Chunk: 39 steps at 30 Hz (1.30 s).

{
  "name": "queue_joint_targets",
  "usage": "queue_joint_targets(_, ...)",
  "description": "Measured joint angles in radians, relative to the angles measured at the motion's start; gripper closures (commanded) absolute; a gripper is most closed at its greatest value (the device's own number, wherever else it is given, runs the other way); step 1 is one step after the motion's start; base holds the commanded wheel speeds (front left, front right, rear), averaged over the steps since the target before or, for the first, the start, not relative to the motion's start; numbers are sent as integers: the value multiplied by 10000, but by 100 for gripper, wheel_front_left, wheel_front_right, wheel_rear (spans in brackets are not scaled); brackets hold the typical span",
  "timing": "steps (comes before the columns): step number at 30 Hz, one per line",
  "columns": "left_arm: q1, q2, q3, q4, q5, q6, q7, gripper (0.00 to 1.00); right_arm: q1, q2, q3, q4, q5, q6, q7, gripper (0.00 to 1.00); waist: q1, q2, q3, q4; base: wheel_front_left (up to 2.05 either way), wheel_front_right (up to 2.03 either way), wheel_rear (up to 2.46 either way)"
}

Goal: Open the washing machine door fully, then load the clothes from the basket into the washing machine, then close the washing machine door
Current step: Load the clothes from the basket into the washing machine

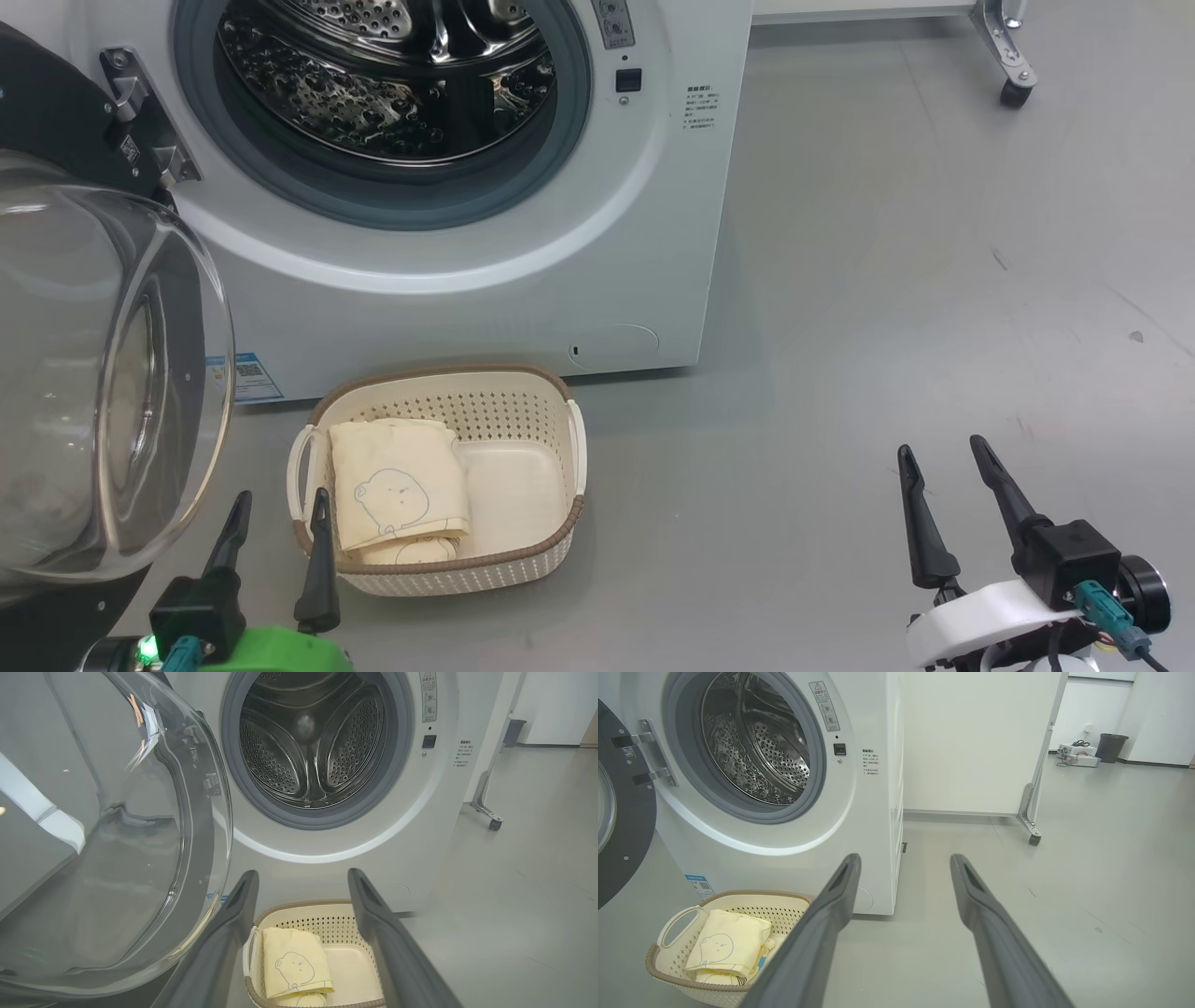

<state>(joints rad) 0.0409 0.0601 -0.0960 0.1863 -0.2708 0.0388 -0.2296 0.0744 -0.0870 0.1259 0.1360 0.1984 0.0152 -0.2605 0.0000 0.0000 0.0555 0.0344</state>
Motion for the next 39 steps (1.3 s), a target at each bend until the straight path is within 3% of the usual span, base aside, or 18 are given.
queue_joint_targets(19,-3,-13,-15,-59,0,19,-2,0,1,40,-79,-58,-73,10,0,0,0,0,109,2,32,-32,0)
queue_joint_targets(39,-12,-17,-77,-69,52,58,-2,0,0,71,-113,-54,-75,44,0,0,0,0,181,57,98,-101,3)
